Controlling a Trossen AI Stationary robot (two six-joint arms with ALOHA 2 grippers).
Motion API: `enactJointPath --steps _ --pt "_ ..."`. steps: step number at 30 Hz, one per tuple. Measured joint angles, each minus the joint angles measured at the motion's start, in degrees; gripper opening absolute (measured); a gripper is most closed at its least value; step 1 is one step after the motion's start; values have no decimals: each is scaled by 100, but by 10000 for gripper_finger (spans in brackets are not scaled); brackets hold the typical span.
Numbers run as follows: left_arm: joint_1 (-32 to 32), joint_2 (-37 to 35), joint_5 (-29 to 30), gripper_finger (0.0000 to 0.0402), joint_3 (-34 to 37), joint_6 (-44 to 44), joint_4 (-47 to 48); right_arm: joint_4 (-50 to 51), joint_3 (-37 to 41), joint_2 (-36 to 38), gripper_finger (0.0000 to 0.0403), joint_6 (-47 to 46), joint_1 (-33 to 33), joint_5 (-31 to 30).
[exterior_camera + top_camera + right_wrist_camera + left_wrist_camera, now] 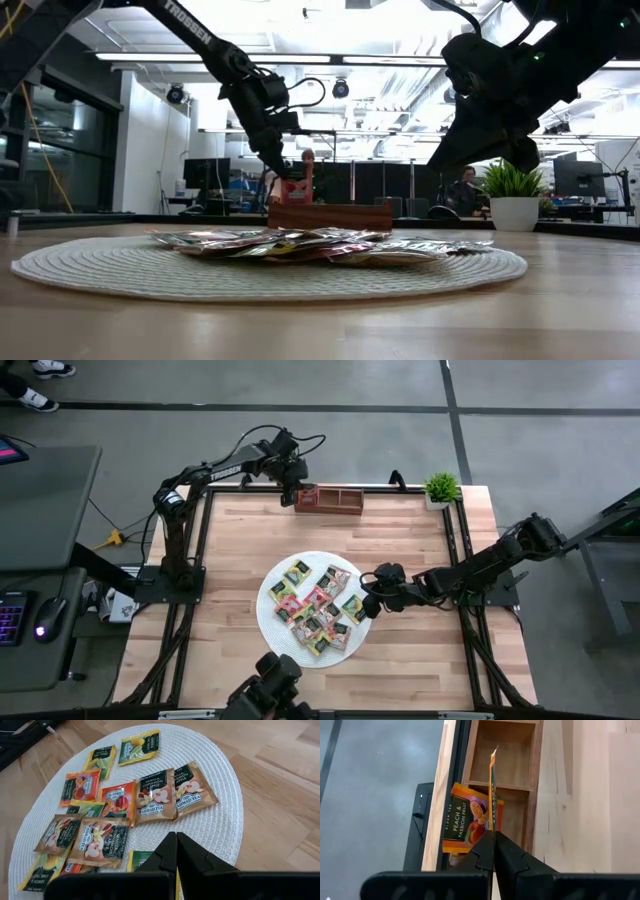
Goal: Pick & Place Tea
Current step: Put the orange tea bag into the left section of the wooden organizer, then put the brown tea bag into the middle section of the wooden organizer
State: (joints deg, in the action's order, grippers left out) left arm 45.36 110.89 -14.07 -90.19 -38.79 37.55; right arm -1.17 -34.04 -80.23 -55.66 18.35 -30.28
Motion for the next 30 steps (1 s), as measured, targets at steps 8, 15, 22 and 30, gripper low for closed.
enactJointPath --steps 8,15,22,30 --pt "37 82 163 0 7 73 148 0 0 0 0 1 0 3" --pt "37 81 175 1 7 141 143 -4 0 0 0 2 0 10" --pt "37 81 178 29 7 136 115 -4 -2 0 0 13 0 26" --pt "37 81 178 118 7 153 59 -4 -1 0 0 17 0 83"
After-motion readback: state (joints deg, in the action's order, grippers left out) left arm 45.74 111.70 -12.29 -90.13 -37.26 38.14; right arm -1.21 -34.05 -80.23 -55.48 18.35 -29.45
